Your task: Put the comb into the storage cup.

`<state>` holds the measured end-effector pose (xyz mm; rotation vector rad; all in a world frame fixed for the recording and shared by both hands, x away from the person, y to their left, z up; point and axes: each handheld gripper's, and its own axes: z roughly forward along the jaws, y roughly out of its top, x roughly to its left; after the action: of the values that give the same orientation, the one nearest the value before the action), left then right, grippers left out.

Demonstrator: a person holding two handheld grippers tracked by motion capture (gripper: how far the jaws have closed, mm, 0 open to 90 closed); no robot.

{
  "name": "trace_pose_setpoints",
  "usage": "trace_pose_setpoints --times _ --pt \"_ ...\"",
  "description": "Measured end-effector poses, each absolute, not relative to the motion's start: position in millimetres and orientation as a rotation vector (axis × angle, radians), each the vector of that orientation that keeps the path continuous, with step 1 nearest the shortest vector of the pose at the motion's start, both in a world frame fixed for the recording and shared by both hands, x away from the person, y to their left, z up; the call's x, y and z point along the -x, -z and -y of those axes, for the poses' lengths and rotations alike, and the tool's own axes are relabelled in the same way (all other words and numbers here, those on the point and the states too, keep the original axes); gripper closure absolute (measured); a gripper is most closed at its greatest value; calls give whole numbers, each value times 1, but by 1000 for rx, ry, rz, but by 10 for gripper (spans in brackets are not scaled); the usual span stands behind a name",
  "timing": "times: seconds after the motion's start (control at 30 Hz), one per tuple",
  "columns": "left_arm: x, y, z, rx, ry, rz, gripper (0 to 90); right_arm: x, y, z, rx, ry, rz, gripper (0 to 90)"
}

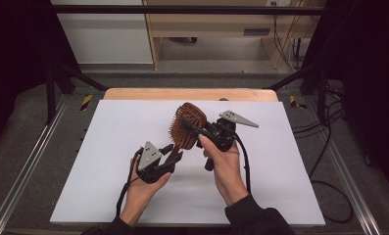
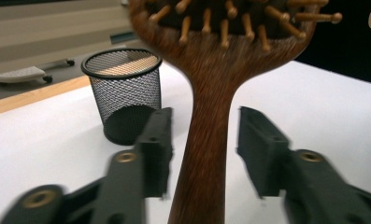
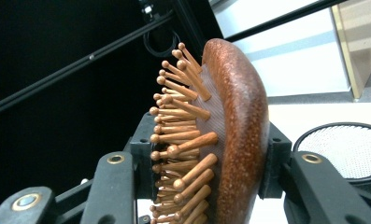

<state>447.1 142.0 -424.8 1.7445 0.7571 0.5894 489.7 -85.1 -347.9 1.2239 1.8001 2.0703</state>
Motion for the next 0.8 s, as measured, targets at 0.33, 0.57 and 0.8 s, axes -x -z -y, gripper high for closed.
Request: trace_pose_setpoints --times 0.33,0.57,0.8 --pt "-433 420 -158 -1680 -612 -748 292 -497 346 109 -1265 -2043 -1729 525" --pt "-430 416 -190 -1626 -663 -823 96 -500 341 121 -1282 -2031 -1696 524" --pt "-429 419 -237 -1579 -729 -878 40 -503 333 132 -1288 -2005 -1684 523"
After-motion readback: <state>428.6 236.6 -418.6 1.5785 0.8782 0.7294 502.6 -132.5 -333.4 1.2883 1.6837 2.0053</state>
